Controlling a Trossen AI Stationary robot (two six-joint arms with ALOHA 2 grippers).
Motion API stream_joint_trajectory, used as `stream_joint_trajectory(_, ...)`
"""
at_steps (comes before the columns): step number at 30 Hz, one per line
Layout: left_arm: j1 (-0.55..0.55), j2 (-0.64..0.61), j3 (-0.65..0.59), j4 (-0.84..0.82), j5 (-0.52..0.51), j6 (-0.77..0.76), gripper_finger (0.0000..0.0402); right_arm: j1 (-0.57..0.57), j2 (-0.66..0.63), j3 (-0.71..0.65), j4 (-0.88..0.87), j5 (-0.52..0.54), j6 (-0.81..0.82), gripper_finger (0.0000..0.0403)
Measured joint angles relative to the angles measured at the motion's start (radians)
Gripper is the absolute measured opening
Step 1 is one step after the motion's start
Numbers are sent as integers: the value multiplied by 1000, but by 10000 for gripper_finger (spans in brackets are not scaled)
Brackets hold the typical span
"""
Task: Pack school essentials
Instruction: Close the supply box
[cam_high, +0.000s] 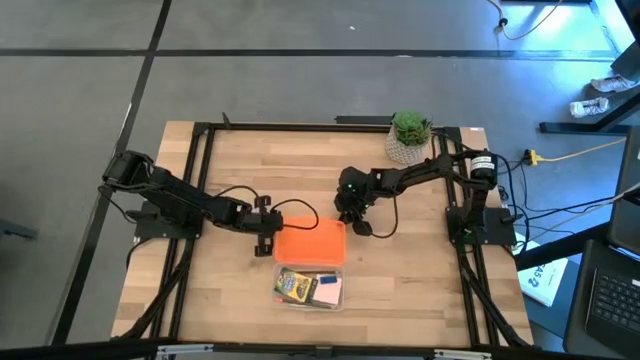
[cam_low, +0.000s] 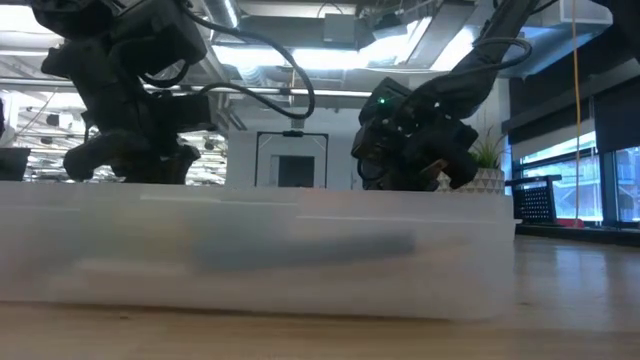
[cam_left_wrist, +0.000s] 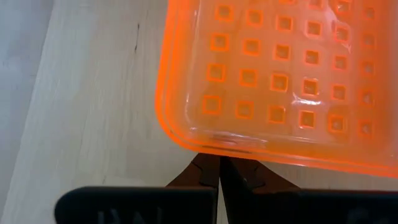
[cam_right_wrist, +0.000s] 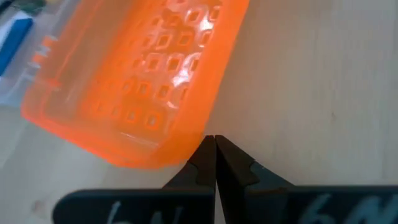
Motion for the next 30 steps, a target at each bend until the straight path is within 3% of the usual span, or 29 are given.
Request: stream_joint_trajectory(30, 1, 0, 1, 0, -37, -5, 0, 5, -3, 2, 75, -338, 1, 4)
